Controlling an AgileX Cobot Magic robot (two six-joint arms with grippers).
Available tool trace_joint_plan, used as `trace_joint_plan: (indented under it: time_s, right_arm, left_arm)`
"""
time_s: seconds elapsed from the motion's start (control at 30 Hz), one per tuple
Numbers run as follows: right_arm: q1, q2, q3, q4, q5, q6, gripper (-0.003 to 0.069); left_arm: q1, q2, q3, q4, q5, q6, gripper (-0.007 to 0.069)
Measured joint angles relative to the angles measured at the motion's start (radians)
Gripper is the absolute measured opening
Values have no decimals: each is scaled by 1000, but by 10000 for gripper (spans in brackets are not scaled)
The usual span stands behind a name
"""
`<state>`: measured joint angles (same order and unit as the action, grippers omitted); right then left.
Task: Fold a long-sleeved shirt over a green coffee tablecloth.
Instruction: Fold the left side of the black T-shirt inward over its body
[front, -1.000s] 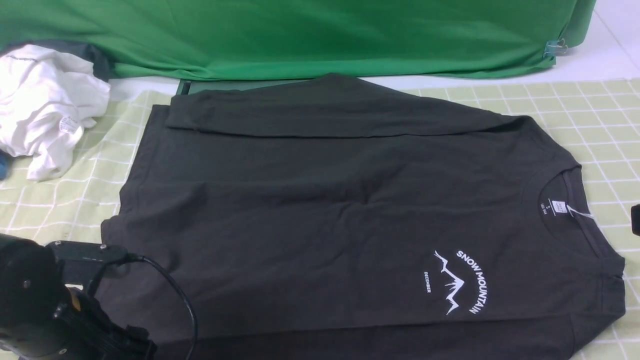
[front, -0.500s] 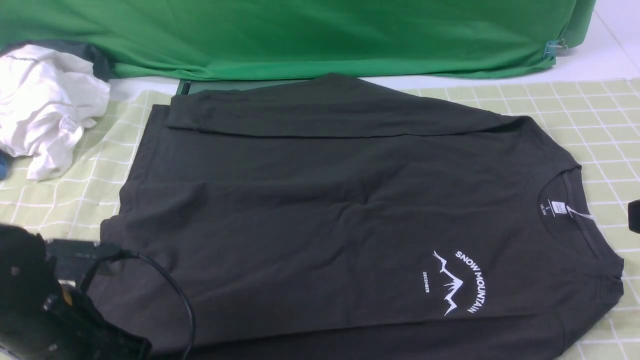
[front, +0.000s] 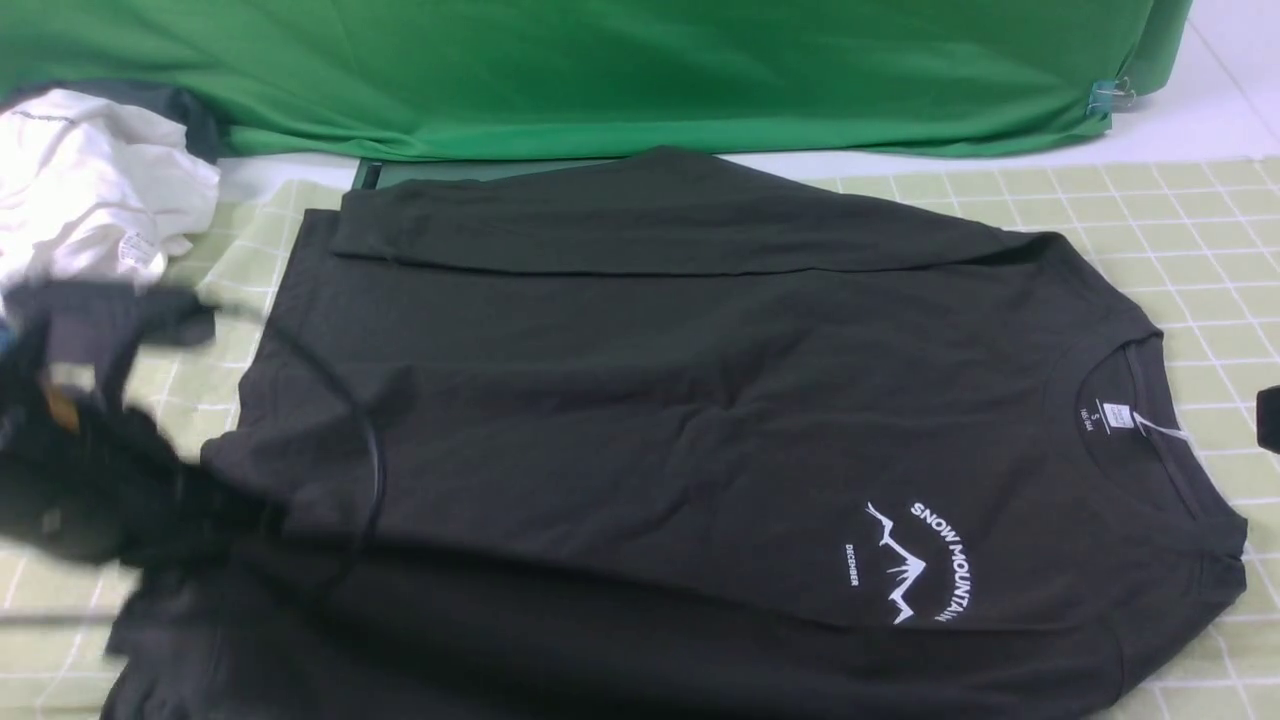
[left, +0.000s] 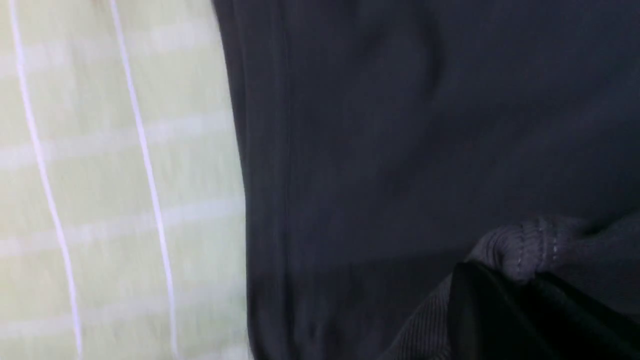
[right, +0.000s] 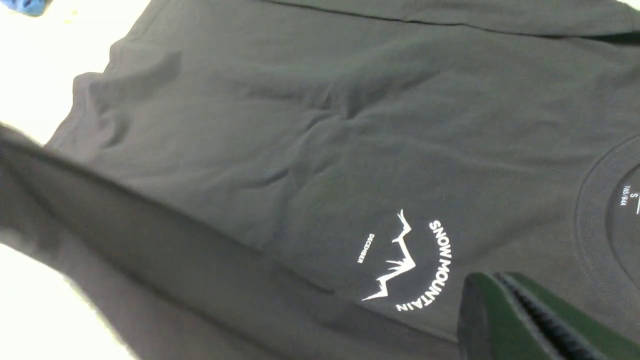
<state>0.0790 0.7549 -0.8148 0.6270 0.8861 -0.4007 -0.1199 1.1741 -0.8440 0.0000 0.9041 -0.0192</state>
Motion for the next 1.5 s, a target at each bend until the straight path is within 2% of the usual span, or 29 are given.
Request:
trace_joint_plan:
  time_s: [0.27,0.53,0.83,1.07,1.2,1.4,1.43,1.5]
  right_arm:
    - [0,0,1,0,-4,1,17]
    - [0,0,1,1,-5,1,25]
    - [0,0,1,1,-5,1,31]
    - [0,0,1,1,-4,1,37]
    - [0,3,0,1,17,2,38]
    - [0,104,-99,0,177,2,45]
    - [0,113,-108,0,192,2,46]
    - [4,159,-152,0,235,1,48]
  left_arm:
    - [0,163,-198,79,-80,-4,34]
    - [22,401,-338,190,-124,-93,34]
    - [29,589,-470,207,-128,-102,34]
    - [29,630,-478,234,-167,-100,47]
    - [29,641,-479,254,-175,-100,113]
    - [29,643,-497,291,-154,-100,356]
    - [29,643,-499,291,-151,-102,363]
    - [29,635,-520,284,-123,-104,430]
